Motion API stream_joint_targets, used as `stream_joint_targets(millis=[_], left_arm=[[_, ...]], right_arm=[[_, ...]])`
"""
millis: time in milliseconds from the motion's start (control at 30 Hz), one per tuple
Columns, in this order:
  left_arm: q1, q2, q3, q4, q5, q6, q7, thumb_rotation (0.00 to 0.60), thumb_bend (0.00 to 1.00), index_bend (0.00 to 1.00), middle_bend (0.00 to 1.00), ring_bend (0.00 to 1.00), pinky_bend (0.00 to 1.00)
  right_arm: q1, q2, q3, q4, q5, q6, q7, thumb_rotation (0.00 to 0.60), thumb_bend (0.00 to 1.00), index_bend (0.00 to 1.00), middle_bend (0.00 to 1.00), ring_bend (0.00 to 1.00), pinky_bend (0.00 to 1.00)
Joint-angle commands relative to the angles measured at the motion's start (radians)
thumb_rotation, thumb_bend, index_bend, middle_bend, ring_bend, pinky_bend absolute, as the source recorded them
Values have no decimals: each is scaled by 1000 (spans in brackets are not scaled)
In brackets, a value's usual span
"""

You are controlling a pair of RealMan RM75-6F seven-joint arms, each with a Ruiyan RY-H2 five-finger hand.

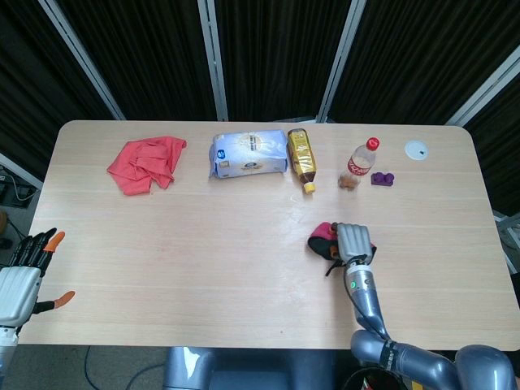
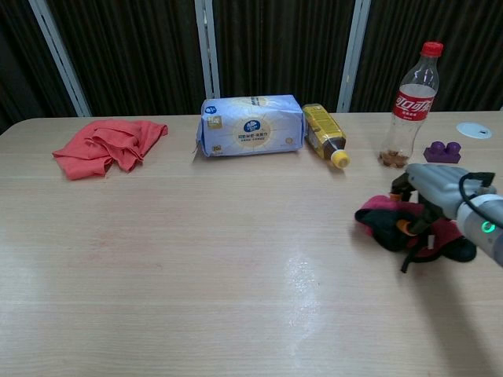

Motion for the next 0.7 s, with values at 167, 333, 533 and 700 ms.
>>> stream_joint_targets(millis=[167, 333, 533, 700], left_arm=[[1, -2, 0, -1, 1, 3, 9, 600, 0, 0, 0, 0, 0], [2, -7, -3, 3, 3, 10, 16, 600, 0, 0, 0, 0, 0], [4, -10, -3, 7, 6, 16, 19, 600, 0, 0, 0, 0, 0], [5, -9, -4, 9, 8, 21, 21, 600, 0, 0, 0, 0, 0]], right_arm=[[-62, 127, -1, -10, 14, 16, 21, 600, 426, 751, 658, 555, 763], [-98, 208, 5, -100, 1, 41, 61, 600, 400, 731, 627, 520, 762], [-125, 317, -17, -258, -64, 38, 114, 600, 210, 385, 286, 187, 547], [-141, 380, -41, -358, -116, 67, 113, 600, 129, 142, 16, 0, 222]])
